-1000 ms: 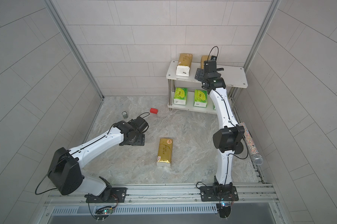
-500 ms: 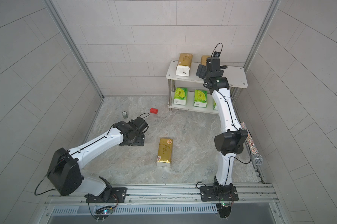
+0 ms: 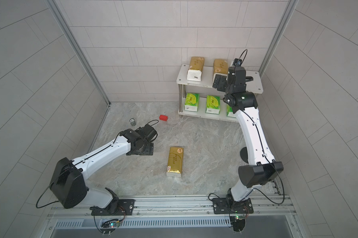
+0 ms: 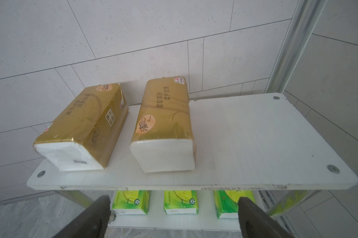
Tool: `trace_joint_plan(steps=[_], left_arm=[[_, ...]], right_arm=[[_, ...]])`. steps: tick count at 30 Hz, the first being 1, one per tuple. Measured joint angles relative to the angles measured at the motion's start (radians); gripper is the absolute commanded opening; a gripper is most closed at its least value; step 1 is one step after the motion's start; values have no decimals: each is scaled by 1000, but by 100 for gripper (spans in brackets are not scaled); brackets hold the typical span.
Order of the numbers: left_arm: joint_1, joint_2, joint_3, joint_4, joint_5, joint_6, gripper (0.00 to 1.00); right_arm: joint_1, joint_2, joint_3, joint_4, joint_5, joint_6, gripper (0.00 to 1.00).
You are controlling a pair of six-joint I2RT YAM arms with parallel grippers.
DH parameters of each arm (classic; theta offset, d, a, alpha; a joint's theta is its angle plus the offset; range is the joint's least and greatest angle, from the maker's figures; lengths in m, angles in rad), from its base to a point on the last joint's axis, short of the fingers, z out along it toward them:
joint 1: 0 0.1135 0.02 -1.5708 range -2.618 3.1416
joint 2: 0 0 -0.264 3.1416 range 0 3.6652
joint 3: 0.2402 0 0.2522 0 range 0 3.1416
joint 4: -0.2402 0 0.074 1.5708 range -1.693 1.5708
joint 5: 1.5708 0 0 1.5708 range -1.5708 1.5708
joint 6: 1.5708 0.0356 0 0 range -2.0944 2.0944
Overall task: Place the tissue boxes on the shelf by color
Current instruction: Place a box of tissues on the shelf, then pick up the box of tissues from the center of the board.
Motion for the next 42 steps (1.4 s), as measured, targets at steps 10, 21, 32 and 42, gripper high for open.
trace_joint_plan(steps=[10, 21, 32, 42], left_arm=[[-10, 35, 24, 1, 32, 23, 95], [-162, 77, 104, -5, 107, 27, 95], [-304, 144, 109, -5, 139, -31, 95], [-335, 185, 227, 12, 175, -45, 96]], right_arm=[[69, -408, -549, -100, -113, 76, 100], [208, -513, -1012, -173, -215, 147, 100], [208, -454, -1087, -146, -214, 153, 100], [209, -389, -1088, -109, -228, 153, 100]])
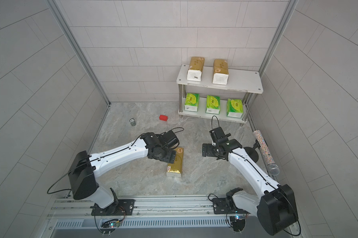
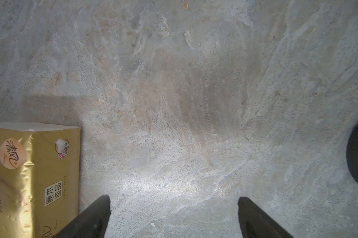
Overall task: Place the tissue boxes on the shelf by color
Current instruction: Pick up the box of tissues from the center of the board.
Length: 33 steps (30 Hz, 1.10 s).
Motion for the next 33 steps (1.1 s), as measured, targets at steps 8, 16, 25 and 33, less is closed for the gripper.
trace_joint_plan(steps=[8, 16, 25, 33], left_arm=[[-16, 140, 42, 54, 31, 5, 96], [-13, 193, 56, 110, 72, -23, 90], [70, 185, -26, 305, 144, -155, 78], [173, 196, -45, 442, 148, -329, 75]], right_arm=[[25, 4, -13, 11, -8, 5, 100], [61, -4, -35, 9, -8, 27, 100], [76, -23, -35, -16, -8, 29, 100], [89, -40, -35, -27, -39, -14, 100]])
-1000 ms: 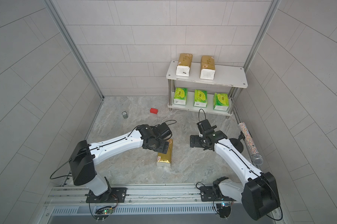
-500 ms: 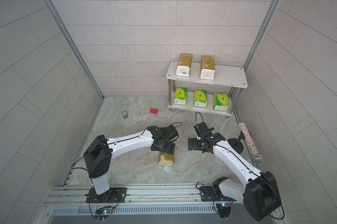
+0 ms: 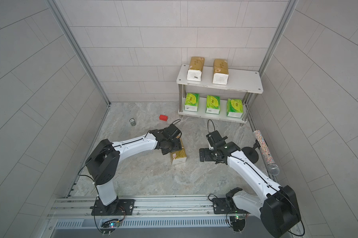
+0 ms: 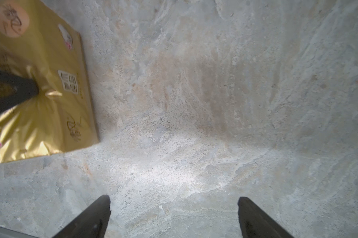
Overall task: Place the tissue boxes on the shelf by color
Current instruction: Pick up the box of tissues from the center of the board.
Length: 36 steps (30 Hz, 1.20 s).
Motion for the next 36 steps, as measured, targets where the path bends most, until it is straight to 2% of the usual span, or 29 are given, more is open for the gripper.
trace_joint_plan(steps=[5, 9, 17, 26, 31, 36], left_arm=[[19, 14, 17, 32, -2, -105, 78], [20, 11, 55, -2, -15, -117, 84], [95, -147, 100, -167, -31, 13, 88], [179, -317, 71, -396, -249, 257, 90], [221, -378, -24, -450, -276, 304, 90], [249, -399, -53, -476, -284, 326, 90]], right_arm=[[43, -10, 0, 49, -50, -18, 100], [81, -11, 0, 112, -79, -23, 100], [171, 64, 4, 277, -85, -23, 100], [319, 306, 89, 433, 6, -23, 100], [341, 387, 122, 487, 42, -19, 100], [347, 433, 124, 522, 66, -8, 100]])
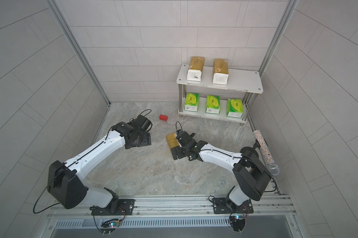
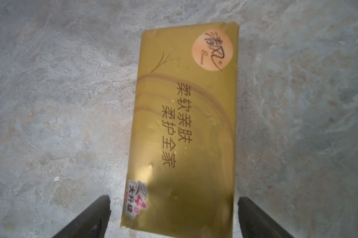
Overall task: Place the tissue boxes on the shelf by color
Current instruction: Pick up the box of tissues from the center of the board.
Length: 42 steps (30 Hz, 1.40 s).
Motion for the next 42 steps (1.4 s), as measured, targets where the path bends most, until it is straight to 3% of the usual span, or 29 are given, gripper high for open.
trace_joint_plan(steps=[22, 36, 42], left_arm=[[37, -18, 0, -26, -16, 53, 90], [38, -18, 14, -64, -37, 71, 90], [38, -18, 14, -73, -43, 71, 90]], right_arm=[[40, 29, -137, 247, 121, 4, 100], [40, 97, -189, 426, 106, -3, 100], [40, 105, -189, 457, 106, -14, 94]])
